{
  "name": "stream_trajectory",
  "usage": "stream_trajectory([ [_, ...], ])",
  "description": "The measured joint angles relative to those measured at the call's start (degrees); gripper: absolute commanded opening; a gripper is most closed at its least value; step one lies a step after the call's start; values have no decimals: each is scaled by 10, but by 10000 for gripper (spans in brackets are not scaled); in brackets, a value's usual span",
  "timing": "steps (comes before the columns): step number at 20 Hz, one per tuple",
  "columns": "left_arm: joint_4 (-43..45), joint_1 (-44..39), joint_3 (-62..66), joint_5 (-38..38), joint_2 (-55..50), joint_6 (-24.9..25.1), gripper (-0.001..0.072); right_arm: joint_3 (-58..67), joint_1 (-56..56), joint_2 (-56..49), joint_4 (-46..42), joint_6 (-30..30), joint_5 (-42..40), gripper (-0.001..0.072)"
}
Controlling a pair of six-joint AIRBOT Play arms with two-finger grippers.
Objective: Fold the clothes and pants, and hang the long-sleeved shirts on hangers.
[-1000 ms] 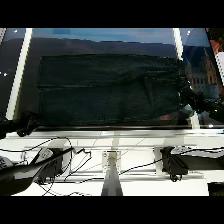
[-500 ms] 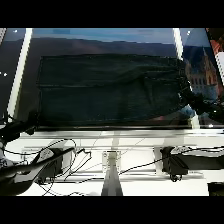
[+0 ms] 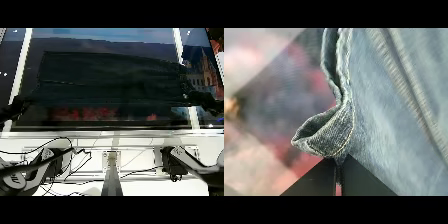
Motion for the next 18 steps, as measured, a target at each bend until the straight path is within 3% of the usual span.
stream_trajectory([
  [4,2,-12,18,30,17,-2,21,1,14,108,-99,70,5,33],
  [8,2,-76,95,76,-69,-21,21,1,64,129,-133,132,-45,33],
  [13,5,-202,294,119,-265,-70,21,11,138,69,-149,235,-162,33],
  [18,6,-285,504,148,-457,-136,22,97,182,-77,-142,313,-206,34],
])
